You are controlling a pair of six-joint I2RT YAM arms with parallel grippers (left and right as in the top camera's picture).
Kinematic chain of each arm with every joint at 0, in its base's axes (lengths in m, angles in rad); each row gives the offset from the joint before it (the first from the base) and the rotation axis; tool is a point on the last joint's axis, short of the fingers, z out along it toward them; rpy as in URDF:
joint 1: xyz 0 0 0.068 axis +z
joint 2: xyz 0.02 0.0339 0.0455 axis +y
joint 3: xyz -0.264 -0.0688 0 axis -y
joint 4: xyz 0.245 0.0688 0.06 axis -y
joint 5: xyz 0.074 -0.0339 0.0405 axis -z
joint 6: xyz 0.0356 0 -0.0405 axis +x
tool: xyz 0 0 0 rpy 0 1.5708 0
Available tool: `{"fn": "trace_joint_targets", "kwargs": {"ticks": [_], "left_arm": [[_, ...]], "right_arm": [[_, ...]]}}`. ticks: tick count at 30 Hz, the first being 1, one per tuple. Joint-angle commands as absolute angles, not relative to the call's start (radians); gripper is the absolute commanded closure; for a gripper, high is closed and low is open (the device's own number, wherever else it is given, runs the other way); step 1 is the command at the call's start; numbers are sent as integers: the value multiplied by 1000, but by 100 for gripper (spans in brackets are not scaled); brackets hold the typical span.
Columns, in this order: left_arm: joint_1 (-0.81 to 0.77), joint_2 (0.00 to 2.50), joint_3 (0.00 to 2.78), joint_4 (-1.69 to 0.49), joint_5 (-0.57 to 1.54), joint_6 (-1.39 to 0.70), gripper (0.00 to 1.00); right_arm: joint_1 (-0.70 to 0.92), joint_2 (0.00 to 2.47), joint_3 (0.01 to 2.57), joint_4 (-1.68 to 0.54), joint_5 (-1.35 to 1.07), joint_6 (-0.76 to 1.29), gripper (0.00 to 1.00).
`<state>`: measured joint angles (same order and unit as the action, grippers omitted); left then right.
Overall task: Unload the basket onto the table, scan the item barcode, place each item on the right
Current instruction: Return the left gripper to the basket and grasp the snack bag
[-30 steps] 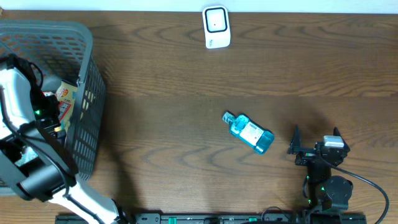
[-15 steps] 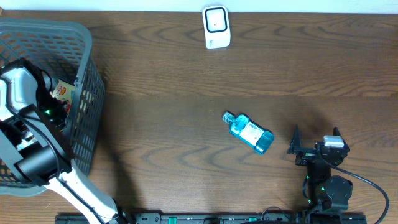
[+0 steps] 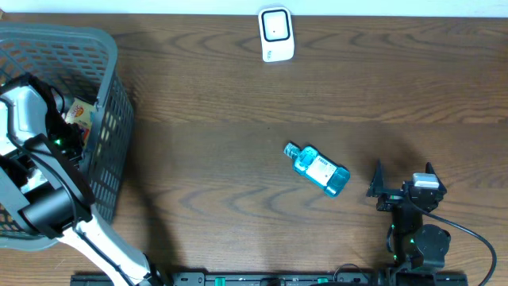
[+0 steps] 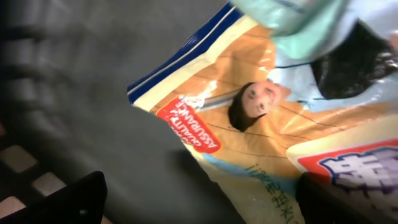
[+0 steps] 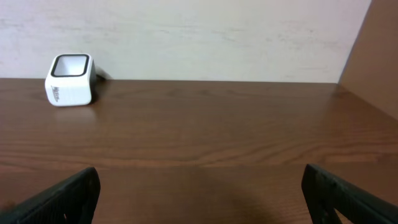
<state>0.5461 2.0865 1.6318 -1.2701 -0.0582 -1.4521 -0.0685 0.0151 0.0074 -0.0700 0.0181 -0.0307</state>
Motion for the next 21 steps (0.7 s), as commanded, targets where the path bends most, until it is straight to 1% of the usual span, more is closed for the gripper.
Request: {"fn": "trace_joint_targets", "kwargs": {"ticks": [1,6,9,14,21], "left_arm": [[543,1953,1620,-1249,-144,-1425,2],[544,1869,1620,-1205,-181,-1425,2],[542,1868,1620,-1188,-164,-1431,2],[539,1882,1608,-1180,-158,-1508,2],[530,1882,1531,-1049,-158,-1512,2]], "right_arm": [[-73,14,6,-72,16,-39,1],[-73,14,6,-72,16,-39,1],[-73,13,6,-72,16,-39,1],[-73,14,6,-72,16,-39,1],[-73,14,6,-72,16,-39,1]]}}
